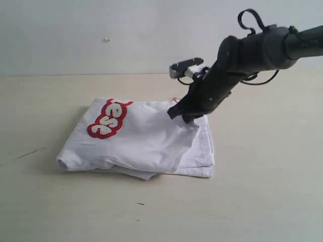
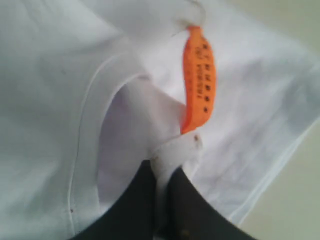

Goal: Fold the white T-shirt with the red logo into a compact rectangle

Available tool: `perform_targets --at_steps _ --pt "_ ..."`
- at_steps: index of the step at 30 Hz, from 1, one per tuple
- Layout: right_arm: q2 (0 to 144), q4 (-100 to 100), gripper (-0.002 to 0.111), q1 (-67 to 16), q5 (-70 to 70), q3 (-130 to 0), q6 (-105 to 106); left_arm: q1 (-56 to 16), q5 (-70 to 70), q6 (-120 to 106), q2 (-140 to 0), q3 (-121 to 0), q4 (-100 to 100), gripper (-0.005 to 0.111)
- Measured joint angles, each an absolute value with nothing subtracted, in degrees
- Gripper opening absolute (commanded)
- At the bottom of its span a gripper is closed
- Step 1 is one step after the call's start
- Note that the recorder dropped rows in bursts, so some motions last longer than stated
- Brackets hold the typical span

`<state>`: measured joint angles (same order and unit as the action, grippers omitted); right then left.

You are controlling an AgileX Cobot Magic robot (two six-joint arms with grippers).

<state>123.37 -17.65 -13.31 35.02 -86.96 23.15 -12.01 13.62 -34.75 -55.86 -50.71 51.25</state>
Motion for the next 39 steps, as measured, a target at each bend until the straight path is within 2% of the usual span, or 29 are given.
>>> perform_targets --at_steps 5,10,13,15,18,25,32,35,38,39 --pt "117.6 -9.7 0.0 -13.6 36.4 -92.1 17.5 -12.0 13.4 -34.8 -55.9 -50.7 51.2 0.0" --pt "116.6 6.4 0.001 -13.7 37.8 -93.7 9.3 -12.0 13.4 -34.8 -55.9 -50.7 51.2 0.0" --pt "118.2 13.2 0.014 -13.7 37.5 -93.7 5.2 -12.0 13.4 -34.8 -55.9 -50.7 51.2 0.0" --pt "119.6 15.9 0.029 -13.7 37.5 -93.7 3.8 -12.0 13.4 -34.8 -55.9 -50.7 51.2 0.0" --pt "121.9 19.9 0.038 -13.7 39.8 -93.7 0.9 -12.0 13.4 -34.8 -55.9 -50.7 51.2 0.0" --pt "123.9 36.5 0.038 -13.7 48.9 -93.7 -16.1 -12.0 13.4 -34.8 -55.9 -50.7 51.2 0.0" --pt "124.0 33.0 0.035 -13.7 49.5 -93.8 -16.9 -12.0 13.4 -34.7 -55.9 -50.7 51.2 0.0" --pt "123.5 24.4 0.021 -13.7 48.9 -93.8 -10.3 -12.0 13.4 -34.7 -55.9 -50.7 51.2 0.0" --pt "123.2 11.4 0.001 -13.7 47.6 -93.8 -0.6 -12.0 13.5 -34.7 -55.9 -50.7 51.2 0.0" --pt "123.2 6.2 0.0 -13.7 47.5 -93.8 2.4 -12.0 13.5 -34.7 -55.9 -50.7 51.2 0.0"
